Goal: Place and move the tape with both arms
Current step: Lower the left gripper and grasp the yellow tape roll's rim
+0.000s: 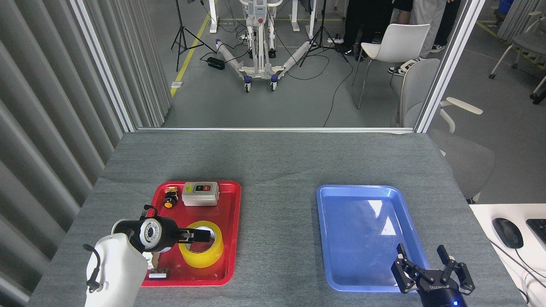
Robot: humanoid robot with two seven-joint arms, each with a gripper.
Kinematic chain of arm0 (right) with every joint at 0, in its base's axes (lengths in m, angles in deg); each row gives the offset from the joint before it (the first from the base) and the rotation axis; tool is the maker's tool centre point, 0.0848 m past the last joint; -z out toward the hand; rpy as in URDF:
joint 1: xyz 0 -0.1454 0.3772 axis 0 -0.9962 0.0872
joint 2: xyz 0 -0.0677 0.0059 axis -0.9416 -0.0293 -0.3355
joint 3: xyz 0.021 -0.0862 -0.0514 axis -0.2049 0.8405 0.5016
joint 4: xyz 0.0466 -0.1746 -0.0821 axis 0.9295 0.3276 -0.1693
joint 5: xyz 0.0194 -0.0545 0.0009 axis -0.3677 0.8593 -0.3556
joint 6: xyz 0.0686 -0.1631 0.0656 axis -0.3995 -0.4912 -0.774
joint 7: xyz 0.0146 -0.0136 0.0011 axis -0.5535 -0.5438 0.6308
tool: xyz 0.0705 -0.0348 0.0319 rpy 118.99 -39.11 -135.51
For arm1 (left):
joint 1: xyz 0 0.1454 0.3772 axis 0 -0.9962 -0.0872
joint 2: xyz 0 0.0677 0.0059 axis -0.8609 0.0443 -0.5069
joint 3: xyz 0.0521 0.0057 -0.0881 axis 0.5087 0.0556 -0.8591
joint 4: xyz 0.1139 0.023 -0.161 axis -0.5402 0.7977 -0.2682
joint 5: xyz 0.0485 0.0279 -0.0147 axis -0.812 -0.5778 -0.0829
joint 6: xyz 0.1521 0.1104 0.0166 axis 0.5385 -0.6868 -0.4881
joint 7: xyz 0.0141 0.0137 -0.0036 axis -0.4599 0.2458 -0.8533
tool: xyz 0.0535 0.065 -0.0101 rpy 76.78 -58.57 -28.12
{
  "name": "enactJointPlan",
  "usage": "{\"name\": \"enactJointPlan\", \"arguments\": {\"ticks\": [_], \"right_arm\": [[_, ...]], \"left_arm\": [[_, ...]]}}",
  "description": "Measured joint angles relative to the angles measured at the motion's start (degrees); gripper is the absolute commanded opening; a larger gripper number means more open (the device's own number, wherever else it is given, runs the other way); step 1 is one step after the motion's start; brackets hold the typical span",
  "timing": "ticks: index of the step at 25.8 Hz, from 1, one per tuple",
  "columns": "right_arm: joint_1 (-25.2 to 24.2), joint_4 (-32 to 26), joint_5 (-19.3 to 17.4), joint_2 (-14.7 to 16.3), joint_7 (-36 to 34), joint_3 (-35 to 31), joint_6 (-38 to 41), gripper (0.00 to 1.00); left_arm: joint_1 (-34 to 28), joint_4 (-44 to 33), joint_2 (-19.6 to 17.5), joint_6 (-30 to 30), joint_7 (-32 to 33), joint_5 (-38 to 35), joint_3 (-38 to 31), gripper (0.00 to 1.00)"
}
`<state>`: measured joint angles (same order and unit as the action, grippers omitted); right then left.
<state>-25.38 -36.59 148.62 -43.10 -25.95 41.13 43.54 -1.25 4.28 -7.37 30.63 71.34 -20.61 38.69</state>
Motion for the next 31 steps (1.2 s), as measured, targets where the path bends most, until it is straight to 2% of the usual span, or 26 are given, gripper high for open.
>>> {"name": "enactJointPlan", "arguments": {"ticks": [18, 23, 27, 31], "right_arm": [[0.4, 0.0, 0.2, 0.1, 0.0, 1.0, 0.0, 1.0], [0.4, 0.0, 0.2, 0.1, -0.1, 1.1, -0.1, 1.0], [0.4, 0.0, 0.2, 0.2, -0.1, 1.1, -0.1, 1.0], [0.4, 0.0, 0.2, 0.2, -0.1, 1.2, -0.1, 1.0]], "left_arm": [[0.1, 1.7, -1.0, 0.1, -0.7, -0.2, -0.1, 0.94], [0.0, 3.5, -1.2, -0.2, -1.7, -0.2, 0.0, 0.84], [0.0, 5.0, -1.3, -0.2, -3.7, -0.5, 0.2, 0.82], [-0.1, 5.6, -1.4, -0.2, -6.2, -1.1, 0.2, 0.72]]}}
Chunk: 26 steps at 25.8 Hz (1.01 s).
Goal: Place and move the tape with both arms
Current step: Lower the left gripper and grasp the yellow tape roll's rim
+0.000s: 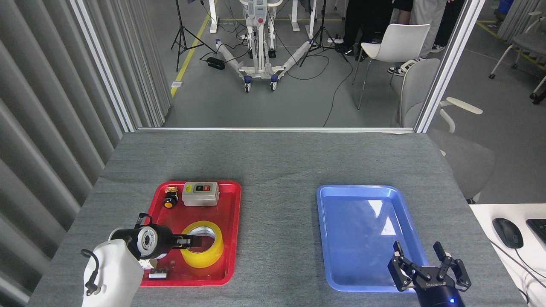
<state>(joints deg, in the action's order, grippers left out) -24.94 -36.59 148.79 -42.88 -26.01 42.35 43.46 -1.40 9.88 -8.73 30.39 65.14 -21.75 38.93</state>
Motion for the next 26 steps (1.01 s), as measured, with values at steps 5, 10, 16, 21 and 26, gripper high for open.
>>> {"name": "enactJointPlan", "arguments": {"ticks": [5, 10, 16, 21, 26], "right_arm": [[0.1, -0.1, 0.0, 0.1, 0.0, 0.6, 0.0, 1.0], [0.5, -0.1, 0.1, 0.1, 0.0, 0.7, 0.0, 1.0], [0.8, -0.1, 0.1, 0.1, -0.1, 0.8, 0.1, 1.0], [0.7, -0.1, 0.1, 0.0, -0.2, 0.8, 0.1, 1.0], [0.7, -0.1, 0.1, 0.0, -0.2, 0.7, 0.1, 1.0]], "left_arm": [[-0.1, 0.0, 0.0, 0.0, -2.6, -0.3, 0.0, 0.65], [-0.5, 0.0, 0.0, 0.0, -3.3, -0.4, -0.1, 0.58], [-0.7, -0.2, 0.0, 0.0, -3.4, -0.4, -0.1, 0.44], [-0.7, -0.7, 0.1, 0.2, -3.4, -0.4, -0.2, 0.38], [-0.8, -0.8, 0.3, 0.3, -3.5, -0.4, -0.2, 0.36]]}}
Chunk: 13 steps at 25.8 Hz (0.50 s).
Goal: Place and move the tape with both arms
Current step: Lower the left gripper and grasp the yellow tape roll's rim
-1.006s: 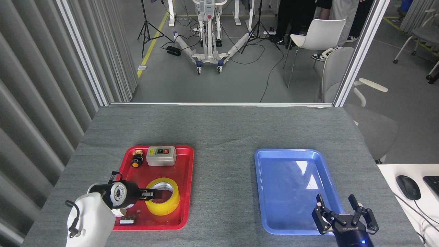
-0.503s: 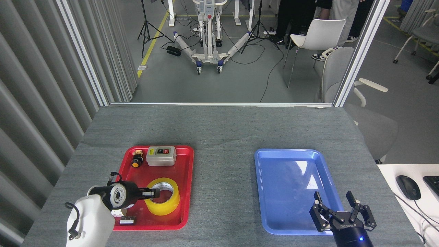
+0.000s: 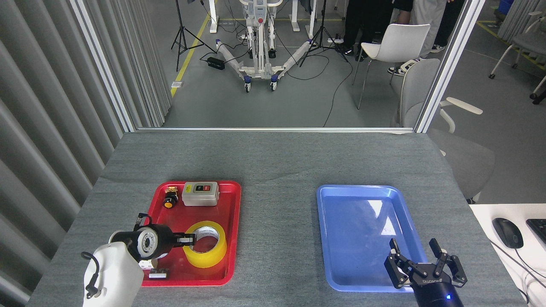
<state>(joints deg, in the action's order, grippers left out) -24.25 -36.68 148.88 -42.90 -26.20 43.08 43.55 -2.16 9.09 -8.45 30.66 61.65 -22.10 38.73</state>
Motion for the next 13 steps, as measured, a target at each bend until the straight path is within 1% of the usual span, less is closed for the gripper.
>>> {"name": "enactJointPlan", "arguments": {"ticks": [2, 5, 8, 13], "right_arm": [[0.0, 0.0, 0.0, 0.0, 0.1, 0.0, 0.0, 1.0], [-0.1, 0.0, 0.1, -0.1, 0.2, 0.0, -0.1, 1.0], [-0.1, 0.0, 0.2, -0.1, 0.2, 0.0, -0.1, 1.0], [-0.2, 0.0, 0.2, -0.2, 0.2, 0.0, -0.1, 1.0]], "left_arm": [[0.0, 0.0, 0.1, 0.0, 0.0, 0.0, 0.0, 0.36], [0.0, 0.0, 0.1, 0.0, 0.0, 0.0, 0.0, 0.28], [0.1, 0.0, 0.1, 0.1, 0.0, 0.0, 0.0, 0.24], [0.1, 0.0, 0.0, 0.1, 0.0, 0.1, 0.0, 0.21]]}}
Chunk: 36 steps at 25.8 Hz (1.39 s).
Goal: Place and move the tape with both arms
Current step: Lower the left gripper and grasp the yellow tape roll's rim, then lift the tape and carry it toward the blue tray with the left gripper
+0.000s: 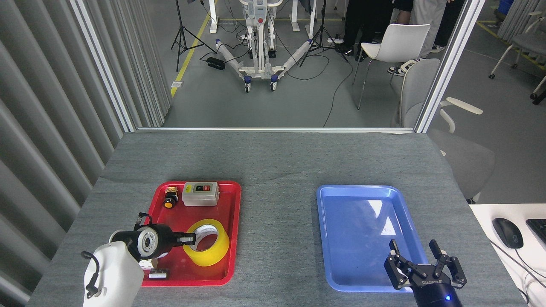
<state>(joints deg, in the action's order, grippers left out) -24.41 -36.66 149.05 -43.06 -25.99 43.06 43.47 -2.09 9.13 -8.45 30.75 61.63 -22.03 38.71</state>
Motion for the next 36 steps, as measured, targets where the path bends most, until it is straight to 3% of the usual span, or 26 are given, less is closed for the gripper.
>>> {"name": "enactJointPlan", "arguments": {"ticks": [4, 8, 18, 22, 25, 31, 36], "right_arm": [[0.0, 0.0, 0.0, 0.0, 0.0, -0.1, 0.0, 1.0], [0.0, 0.0, 0.0, 0.1, 0.0, -0.1, 0.0, 1.0], [0.3, -0.1, -0.1, 0.3, -0.2, -0.1, 0.6, 1.0], [0.0, -0.6, -0.1, 0.1, -0.4, -0.1, 0.6, 1.0], [-0.1, -0.7, -0.2, 0.1, -0.4, -0.2, 0.7, 1.0], [0.2, -0.7, -0.5, 0.1, -0.5, -0.5, 0.7, 1.0], [0.3, -0.7, -0.6, 0.6, -0.5, -0.5, 0.3, 1.0]], "left_arm": [[0.0, 0.0, -0.1, 0.0, -0.3, 0.0, -0.1, 0.15], [0.0, -0.1, -0.2, -0.1, -2.1, 0.0, -0.2, 0.0], [-0.8, -6.7, 0.3, -0.1, -9.5, 0.5, -2.6, 0.0], [-1.3, -9.1, 0.4, 0.0, -16.5, 0.7, -3.2, 0.04], [-2.3, -10.6, 0.4, 0.1, -21.2, 0.5, -3.5, 0.0], [-4.8, -13.4, 0.8, 5.3, -23.8, 1.0, -4.3, 0.0], [-6.2, -13.0, 2.1, 8.5, -22.3, 13.8, -4.3, 0.0]]}}
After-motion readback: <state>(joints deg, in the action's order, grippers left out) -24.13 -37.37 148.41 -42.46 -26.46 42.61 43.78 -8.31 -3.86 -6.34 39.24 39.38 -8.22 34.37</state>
